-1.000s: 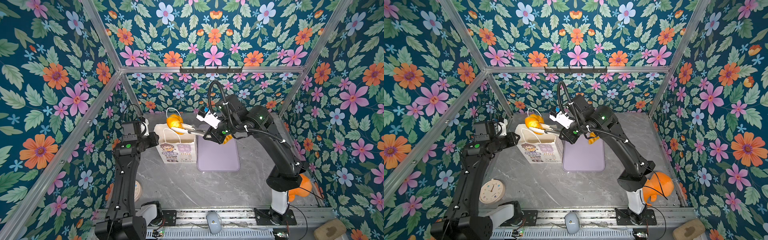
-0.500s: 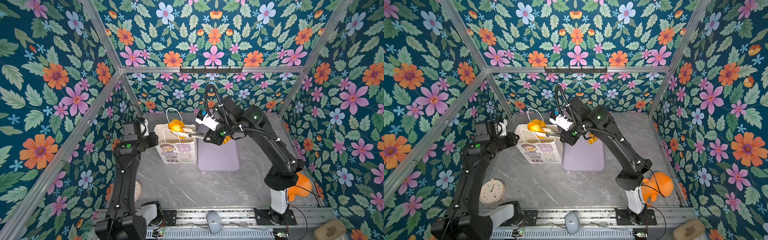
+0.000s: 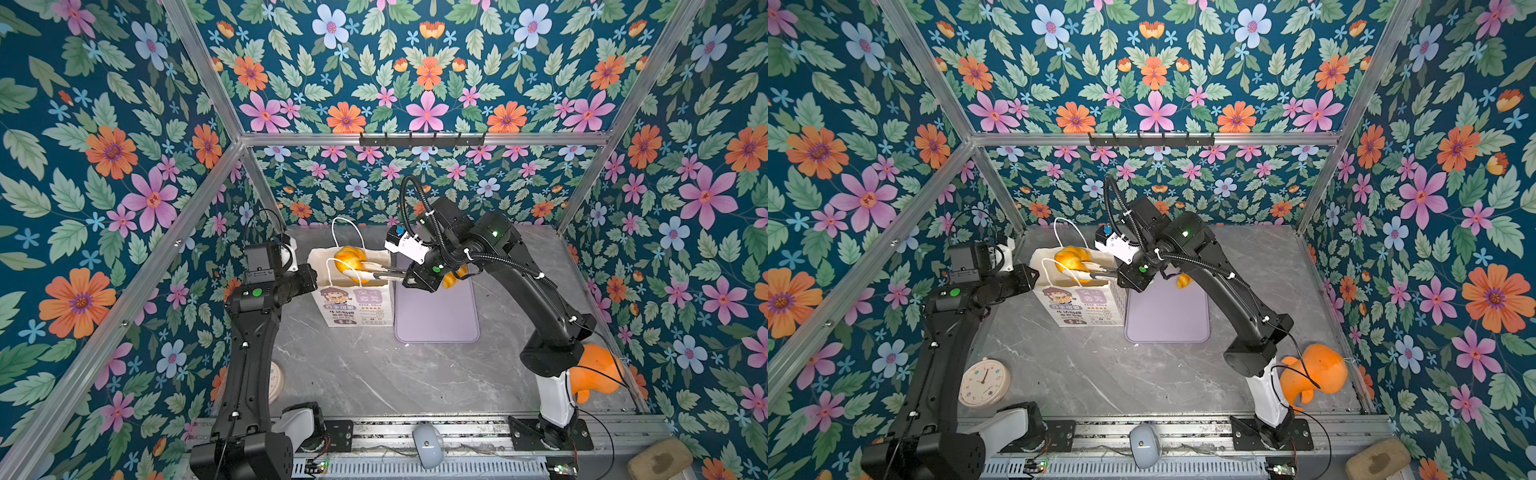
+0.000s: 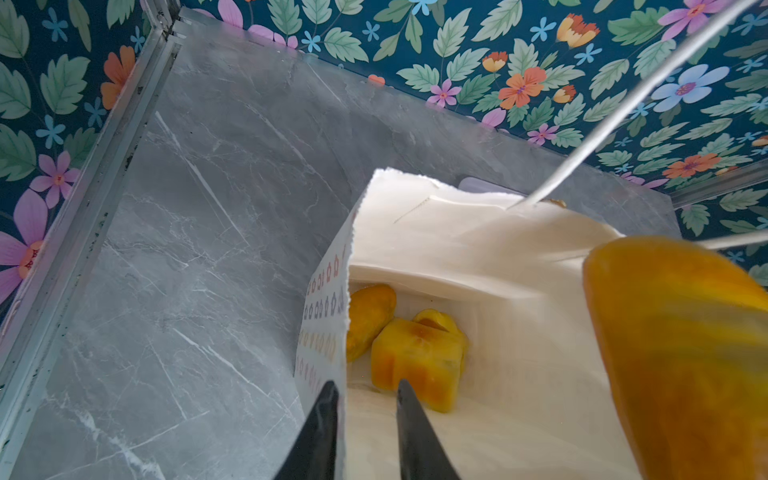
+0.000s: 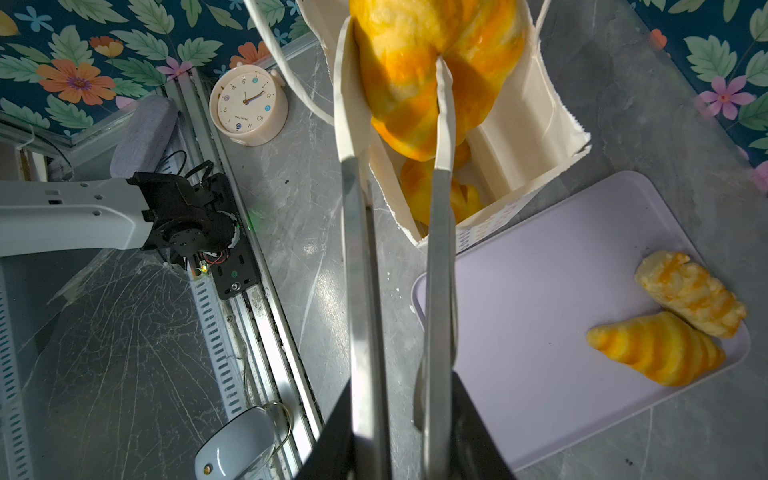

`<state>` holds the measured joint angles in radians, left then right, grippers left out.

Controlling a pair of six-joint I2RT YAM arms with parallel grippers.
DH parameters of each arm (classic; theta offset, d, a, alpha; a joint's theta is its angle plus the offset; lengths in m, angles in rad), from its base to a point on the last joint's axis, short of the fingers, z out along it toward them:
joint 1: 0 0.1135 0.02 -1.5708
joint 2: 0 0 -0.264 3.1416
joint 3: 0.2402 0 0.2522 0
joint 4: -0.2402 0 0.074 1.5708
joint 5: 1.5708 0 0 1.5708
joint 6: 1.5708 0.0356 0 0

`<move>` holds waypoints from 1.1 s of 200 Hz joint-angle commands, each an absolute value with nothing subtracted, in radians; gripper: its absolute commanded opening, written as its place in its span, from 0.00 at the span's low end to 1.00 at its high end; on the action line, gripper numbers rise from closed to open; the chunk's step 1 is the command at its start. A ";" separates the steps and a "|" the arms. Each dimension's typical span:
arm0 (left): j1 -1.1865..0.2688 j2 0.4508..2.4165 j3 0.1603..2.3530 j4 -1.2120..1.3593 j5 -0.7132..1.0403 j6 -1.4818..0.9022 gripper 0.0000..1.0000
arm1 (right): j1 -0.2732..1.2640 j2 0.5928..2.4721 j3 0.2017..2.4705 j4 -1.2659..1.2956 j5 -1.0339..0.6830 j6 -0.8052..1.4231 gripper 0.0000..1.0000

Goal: Place the fake bread into the paper bag
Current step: 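Lower the pumpkin-shaped bun with the tongs into the bag opening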

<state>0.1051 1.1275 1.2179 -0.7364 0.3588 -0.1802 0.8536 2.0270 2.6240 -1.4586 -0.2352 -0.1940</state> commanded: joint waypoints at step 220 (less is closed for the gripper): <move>0.105 1.127 1.241 -0.733 0.388 -0.179 0.28 | 0.851 2.119 2.670 -1.496 -0.254 -0.158 0.28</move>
